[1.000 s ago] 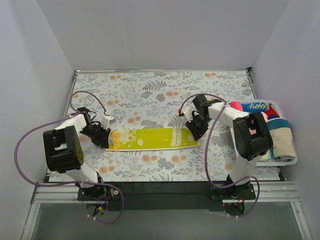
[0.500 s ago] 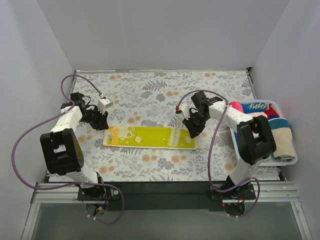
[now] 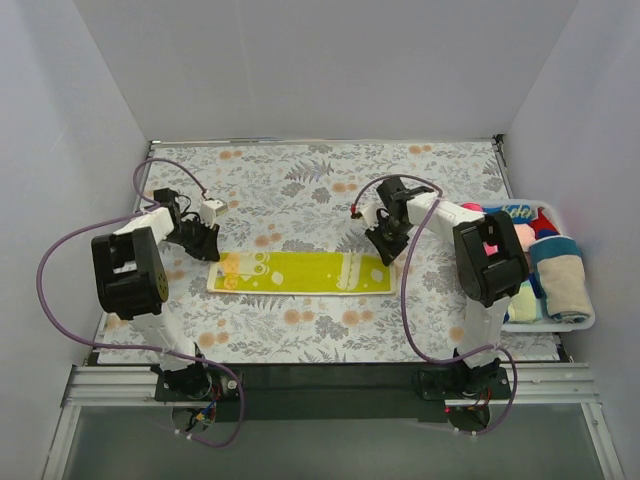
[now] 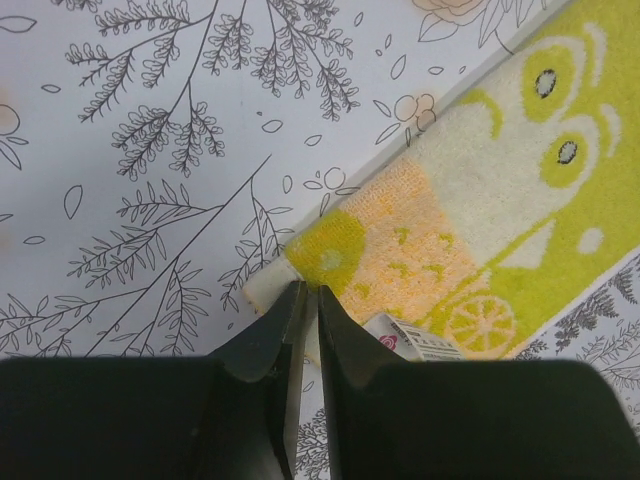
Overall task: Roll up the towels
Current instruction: Fold the towel
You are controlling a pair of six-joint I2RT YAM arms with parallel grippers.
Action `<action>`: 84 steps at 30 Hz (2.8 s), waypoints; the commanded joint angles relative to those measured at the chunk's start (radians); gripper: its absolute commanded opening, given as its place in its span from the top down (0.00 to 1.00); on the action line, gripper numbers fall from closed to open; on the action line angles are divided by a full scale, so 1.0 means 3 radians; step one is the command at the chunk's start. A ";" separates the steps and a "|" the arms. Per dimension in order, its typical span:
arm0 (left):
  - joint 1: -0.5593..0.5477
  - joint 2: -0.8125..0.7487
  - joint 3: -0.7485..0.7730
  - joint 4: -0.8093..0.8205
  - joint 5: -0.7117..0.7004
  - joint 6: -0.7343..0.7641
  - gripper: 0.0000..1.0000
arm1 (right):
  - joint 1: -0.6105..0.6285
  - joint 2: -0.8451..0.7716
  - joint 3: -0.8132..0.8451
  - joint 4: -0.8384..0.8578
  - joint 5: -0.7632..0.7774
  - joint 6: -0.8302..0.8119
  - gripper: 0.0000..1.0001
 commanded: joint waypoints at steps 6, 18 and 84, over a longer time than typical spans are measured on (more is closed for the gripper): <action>-0.0014 -0.0108 -0.0131 0.0467 -0.0669 -0.0261 0.91 | -0.0049 0.0315 0.0368 0.0275 0.0350 0.0005 0.92; -0.0014 -0.0767 0.0069 0.0196 -0.0214 -0.0420 0.56 | -0.0182 -0.0374 0.0216 0.0143 0.0263 0.0480 0.43; -0.0014 -0.1243 0.0263 -0.0325 0.0052 -0.0579 0.02 | 0.0349 -0.0350 0.0582 -0.0185 -0.0759 0.0838 0.99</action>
